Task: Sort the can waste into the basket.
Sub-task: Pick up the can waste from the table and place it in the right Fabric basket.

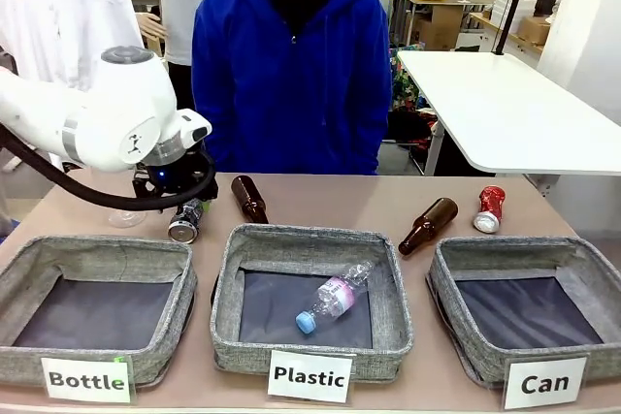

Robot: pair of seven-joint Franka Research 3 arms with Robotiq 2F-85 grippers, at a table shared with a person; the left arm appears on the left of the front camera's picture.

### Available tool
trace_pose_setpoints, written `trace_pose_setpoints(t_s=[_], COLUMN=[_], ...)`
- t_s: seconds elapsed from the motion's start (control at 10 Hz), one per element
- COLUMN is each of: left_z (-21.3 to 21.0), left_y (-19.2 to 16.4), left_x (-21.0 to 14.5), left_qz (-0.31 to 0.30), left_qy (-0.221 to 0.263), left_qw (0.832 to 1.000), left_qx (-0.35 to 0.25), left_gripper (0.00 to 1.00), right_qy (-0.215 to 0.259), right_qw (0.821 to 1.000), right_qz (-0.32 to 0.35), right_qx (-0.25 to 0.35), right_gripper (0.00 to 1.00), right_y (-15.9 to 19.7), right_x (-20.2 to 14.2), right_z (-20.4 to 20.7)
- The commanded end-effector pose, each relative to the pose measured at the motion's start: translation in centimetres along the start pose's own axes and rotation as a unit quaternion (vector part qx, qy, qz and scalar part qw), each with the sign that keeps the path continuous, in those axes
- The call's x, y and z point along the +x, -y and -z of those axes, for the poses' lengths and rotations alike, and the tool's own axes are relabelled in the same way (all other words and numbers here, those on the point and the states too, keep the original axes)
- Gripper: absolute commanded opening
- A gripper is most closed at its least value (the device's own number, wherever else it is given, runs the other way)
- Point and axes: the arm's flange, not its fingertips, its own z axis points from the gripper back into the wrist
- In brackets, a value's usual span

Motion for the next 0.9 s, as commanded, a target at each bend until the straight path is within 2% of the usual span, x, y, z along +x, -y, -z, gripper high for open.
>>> trace_pose_setpoints(t_s=[0.0,0.3,0.4,0.5,0.6,0.7,0.8], left_z=[1.5,2.4,2.5,2.7,3.1,3.4,3.7], left_y=[0.7,1.1,1.2,1.2,1.2,1.3,1.1], left_x=[1.0,1.1,1.1,1.0,1.0,0.8,0.7], left_qz=[-0.014,-0.012,-0.011,-0.011,-0.010,-0.007,-0.008], left_qy=[0.002,0.007,0.009,0.008,0.003,-0.001,-0.005], left_qw=[1.000,1.000,1.000,0.999,0.999,0.999,0.998], left_qx=[0.012,0.022,0.027,0.037,0.046,0.054,0.059], left_gripper=[1.00,1.00,0.65,0.42,0.06,0.00,0.00], right_qy=[0.009,0.009,0.009,0.009,0.009,0.009,0.009], right_qw=[1.000,1.000,1.000,1.000,1.000,1.000,1.000], right_qz=[-0.012,-0.012,-0.012,-0.012,-0.012,-0.012,-0.012], right_qx=[0.011,0.011,0.011,0.011,0.011,0.011,0.011], right_gripper=[1.00,1.00,1.00,1.00,1.00,1.00,1.00], right_y=[0.0,0.0,0.0,0.0,0.0,0.0,0.0], right_x=[0.4,0.4,0.4,0.4,0.4,0.4,0.4], right_z=[0.0,0.0,0.0,0.0,0.0,0.0,0.0])
